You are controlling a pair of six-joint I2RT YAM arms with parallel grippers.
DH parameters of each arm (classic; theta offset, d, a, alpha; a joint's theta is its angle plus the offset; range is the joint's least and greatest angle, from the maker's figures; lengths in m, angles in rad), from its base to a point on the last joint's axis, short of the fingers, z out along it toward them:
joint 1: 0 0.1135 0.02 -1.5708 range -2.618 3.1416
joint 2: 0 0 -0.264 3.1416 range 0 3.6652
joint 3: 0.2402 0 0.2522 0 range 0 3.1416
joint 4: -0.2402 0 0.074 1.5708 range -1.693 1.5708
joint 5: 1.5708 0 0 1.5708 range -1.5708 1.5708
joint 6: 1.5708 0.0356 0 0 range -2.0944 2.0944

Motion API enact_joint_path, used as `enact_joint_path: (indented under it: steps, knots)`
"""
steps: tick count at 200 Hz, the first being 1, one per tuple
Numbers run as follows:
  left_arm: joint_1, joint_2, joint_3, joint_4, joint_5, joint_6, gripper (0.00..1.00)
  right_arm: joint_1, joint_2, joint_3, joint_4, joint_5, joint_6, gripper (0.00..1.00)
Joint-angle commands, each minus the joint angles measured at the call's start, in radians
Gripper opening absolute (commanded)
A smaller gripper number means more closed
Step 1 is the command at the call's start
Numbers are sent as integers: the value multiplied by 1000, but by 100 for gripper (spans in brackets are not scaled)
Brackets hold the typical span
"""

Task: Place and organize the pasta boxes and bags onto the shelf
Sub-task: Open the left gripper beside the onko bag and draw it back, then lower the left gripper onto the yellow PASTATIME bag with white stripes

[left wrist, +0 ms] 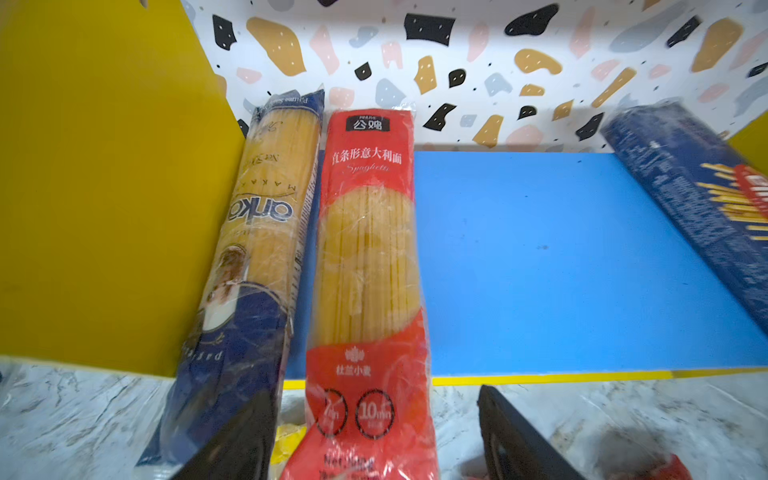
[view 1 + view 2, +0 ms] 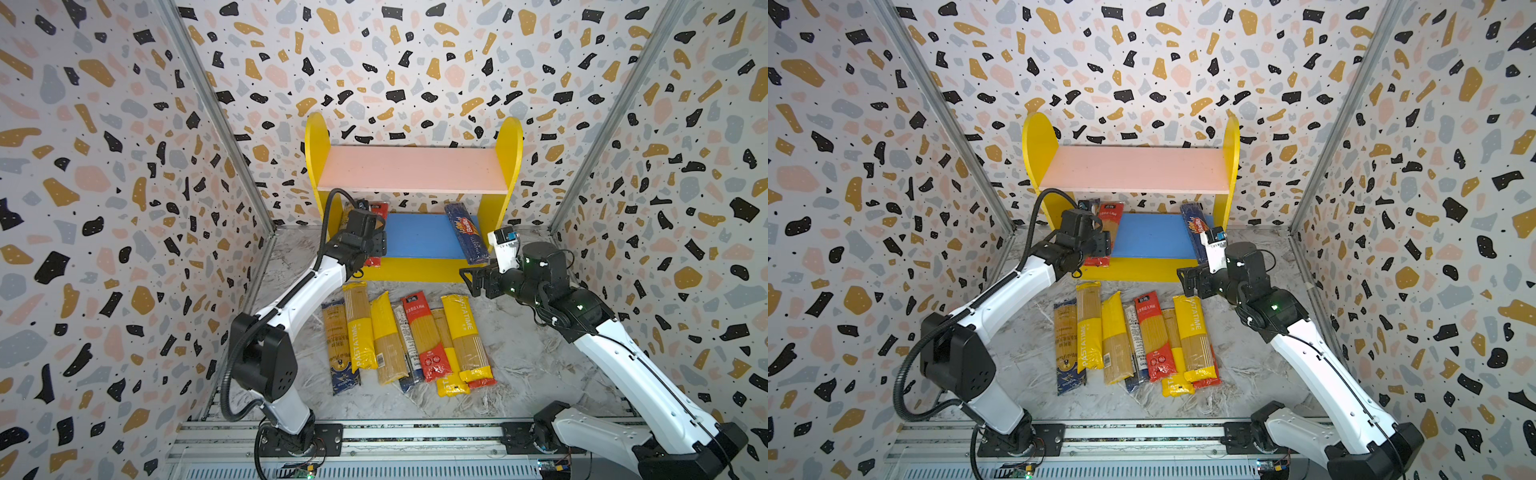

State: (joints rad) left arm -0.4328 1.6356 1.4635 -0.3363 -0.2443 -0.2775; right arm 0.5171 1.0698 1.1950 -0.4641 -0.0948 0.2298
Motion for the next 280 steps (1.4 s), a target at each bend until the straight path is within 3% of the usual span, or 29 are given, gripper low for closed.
enact_joint_path:
  steps: [1,35,79,162,213,280]
  knots:
    - [-18,-72,-81,54,49,-41,76,-2,-40,-17,1,-20,25,99]
    - [-49,-203,-239,58,49,-79,77,15,-66,-45,-1,-2,49,99]
    - [-112,-362,-478,43,-16,-182,80,183,-74,-55,-20,175,81,99]
    - [-167,-548,-945,135,-8,-389,79,319,-91,-153,46,228,165,99]
    - [-196,-554,-1047,212,19,-436,79,362,-124,-216,70,262,191,99]
    - [-234,-452,-1008,244,-11,-449,78,363,-149,-231,58,270,184,99]
